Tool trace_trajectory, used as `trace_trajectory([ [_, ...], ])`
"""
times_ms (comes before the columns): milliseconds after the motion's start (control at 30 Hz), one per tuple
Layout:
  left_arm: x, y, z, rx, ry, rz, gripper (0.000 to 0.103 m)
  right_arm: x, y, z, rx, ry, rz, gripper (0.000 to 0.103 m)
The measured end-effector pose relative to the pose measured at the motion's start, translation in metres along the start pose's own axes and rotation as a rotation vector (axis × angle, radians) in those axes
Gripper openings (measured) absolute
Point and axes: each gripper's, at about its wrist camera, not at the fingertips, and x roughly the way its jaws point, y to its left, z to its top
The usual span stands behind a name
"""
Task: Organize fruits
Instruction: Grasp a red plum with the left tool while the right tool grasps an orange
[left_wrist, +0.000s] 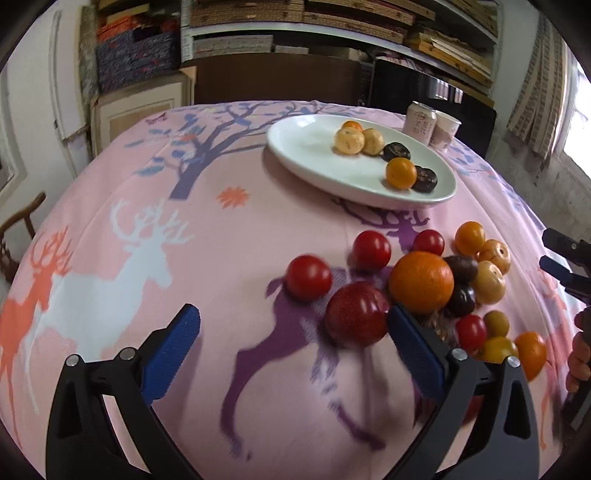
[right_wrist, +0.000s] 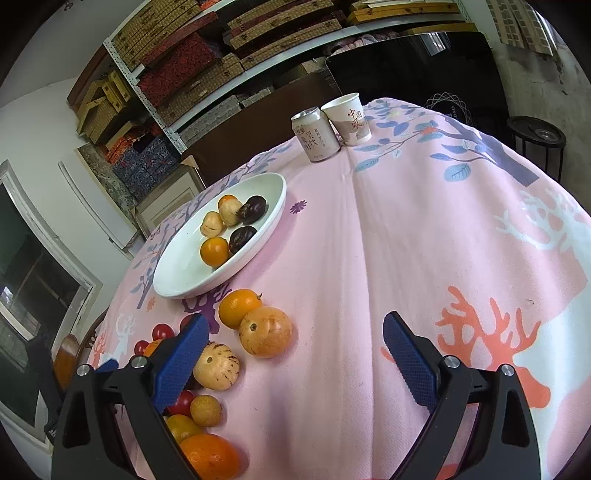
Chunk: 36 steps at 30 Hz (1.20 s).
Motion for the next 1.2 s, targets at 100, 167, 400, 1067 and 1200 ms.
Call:
trace_trajectory([
  [100, -0.017, 0.012, -0.016, -0.028, -0.003, 0.044, 0.099, -0.002, -0.001, 0.000, 0.008, -0.002, 0.013, 0.096],
  [167, -0.026, 0.017, -0.024, -0.037, -0.009, 0.029, 0.099, -0.004, -0.001, 0.000, 0.010, -0.004, 0.027, 0.096],
  [400, -0.026, 0.006, -0.029, 0.022, 0.003, 0.035, 0.099, -0.004, 0.002, -0.002, -0.004, 0.004, 0.034, 0.096],
  [1067, -0.018, -0.017, -0.033, 0.110, 0.058, -0.096, 0.080, 0.000, 0.008, -0.004, -0.045, 0.033, 0.028, 0.096],
  [1200, -0.014, -0.021, -0.029, 0.115, 0.056, -0.098, 0.080, -0.001, 0.016, -0.009, -0.088, 0.055, 0.048, 0.096],
])
